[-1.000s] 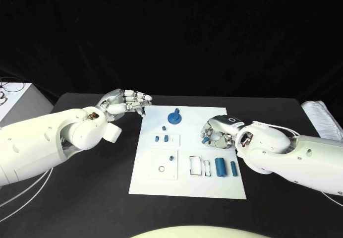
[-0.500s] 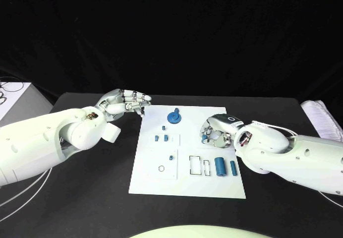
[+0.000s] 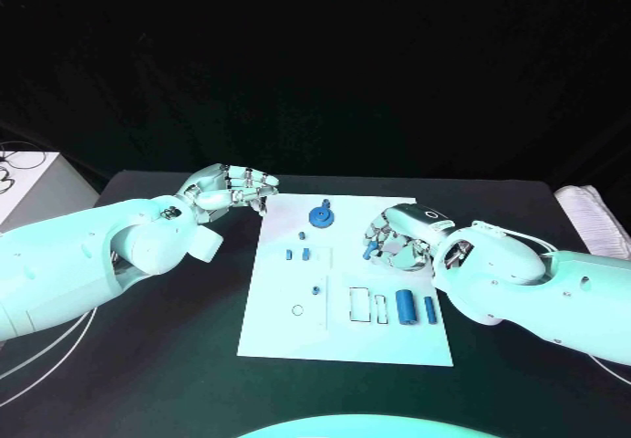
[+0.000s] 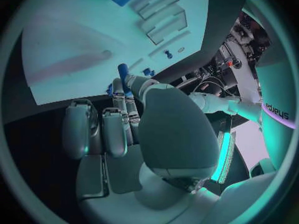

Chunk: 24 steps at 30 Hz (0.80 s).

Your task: Assemble the parts on the task board

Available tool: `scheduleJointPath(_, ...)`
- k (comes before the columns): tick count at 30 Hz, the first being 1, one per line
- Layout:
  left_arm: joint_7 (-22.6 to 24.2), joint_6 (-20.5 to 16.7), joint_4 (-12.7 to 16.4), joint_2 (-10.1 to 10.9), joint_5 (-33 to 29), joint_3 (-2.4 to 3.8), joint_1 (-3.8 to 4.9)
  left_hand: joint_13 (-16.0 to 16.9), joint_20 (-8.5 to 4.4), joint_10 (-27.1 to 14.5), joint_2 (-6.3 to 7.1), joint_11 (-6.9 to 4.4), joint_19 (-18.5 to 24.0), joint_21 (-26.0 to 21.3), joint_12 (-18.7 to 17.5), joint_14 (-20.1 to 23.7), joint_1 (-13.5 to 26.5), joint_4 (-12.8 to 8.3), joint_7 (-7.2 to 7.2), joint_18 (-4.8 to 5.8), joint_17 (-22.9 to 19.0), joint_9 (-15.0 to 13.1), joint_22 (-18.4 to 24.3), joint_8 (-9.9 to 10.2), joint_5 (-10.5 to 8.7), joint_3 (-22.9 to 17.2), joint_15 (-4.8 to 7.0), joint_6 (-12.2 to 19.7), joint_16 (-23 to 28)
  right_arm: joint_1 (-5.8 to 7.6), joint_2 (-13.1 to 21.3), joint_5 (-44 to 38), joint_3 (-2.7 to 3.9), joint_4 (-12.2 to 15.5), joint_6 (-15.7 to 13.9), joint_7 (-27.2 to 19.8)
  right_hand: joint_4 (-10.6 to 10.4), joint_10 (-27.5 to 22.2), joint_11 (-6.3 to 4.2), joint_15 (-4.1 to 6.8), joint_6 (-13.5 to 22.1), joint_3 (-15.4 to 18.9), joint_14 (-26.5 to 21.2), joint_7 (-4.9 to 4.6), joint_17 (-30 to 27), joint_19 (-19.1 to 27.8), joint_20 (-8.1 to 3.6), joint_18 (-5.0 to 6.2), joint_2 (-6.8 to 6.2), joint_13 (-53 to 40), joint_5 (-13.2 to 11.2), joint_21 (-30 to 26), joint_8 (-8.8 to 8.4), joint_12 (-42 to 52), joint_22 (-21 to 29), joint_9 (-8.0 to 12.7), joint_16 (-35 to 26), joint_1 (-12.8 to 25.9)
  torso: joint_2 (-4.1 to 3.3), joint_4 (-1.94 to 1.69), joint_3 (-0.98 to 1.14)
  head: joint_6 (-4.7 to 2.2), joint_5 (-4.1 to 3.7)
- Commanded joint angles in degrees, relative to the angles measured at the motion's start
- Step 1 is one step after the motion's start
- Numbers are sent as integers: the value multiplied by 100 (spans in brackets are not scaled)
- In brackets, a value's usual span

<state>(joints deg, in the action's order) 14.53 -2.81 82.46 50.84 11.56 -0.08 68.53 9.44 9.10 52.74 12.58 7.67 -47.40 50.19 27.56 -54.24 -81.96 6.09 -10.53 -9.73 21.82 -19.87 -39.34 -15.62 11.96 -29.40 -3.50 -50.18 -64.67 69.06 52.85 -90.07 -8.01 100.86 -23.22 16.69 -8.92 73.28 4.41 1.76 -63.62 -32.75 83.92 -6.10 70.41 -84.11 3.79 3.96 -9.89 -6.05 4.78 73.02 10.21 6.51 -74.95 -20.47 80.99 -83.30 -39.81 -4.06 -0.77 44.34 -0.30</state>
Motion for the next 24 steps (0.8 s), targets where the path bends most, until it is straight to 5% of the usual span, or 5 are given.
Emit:
scheduleJointPath(1,24,104,0,-20,-29,3,1,-8,20,-29,-38,-14,-38,-32,-21,-9,0,20,-34,-75,-4,6,8,-34,8,11,-17,-2,35,18,-8,212,7,176,-188,-39,30,247,-220,49,24,-35,228,1,7,-276,-46,-80,-5,4,-9,11,235,-36,-754,-480,38,64,-3,-14,0,3,17)
scheduleJointPath(7,27,113,-4,-32,-29,0,-3,-8,20,-29,-38,-14,-38,-32,-21,-9,0,20,-34,-75,-4,6,8,-34,8,11,-17,-2,35,-45,-251,305,6,306,-219,-97,67,243,-217,48,47,-62,222,-6,-22,-267,-46,-71,-15,-3,-1,-35,247,-58,-736,-508,25,98,-4,-17,0,37,79)
scheduleJointPath(24,0,162,-26,-107,-38,-9,-21,-14,21,-27,-43,-14,-44,-40,-26,-9,-7,20,-34,-76,-2,7,14,-41,7,12,-16,-5,39,-700,-1291,147,-30,75,-300,-316,135,230,-204,39,89,-117,213,-25,-54,-257,-41,-62,-17,-14,29,-89,259,-95,-716,-548,9,146,-4,-21,-10,75,205)
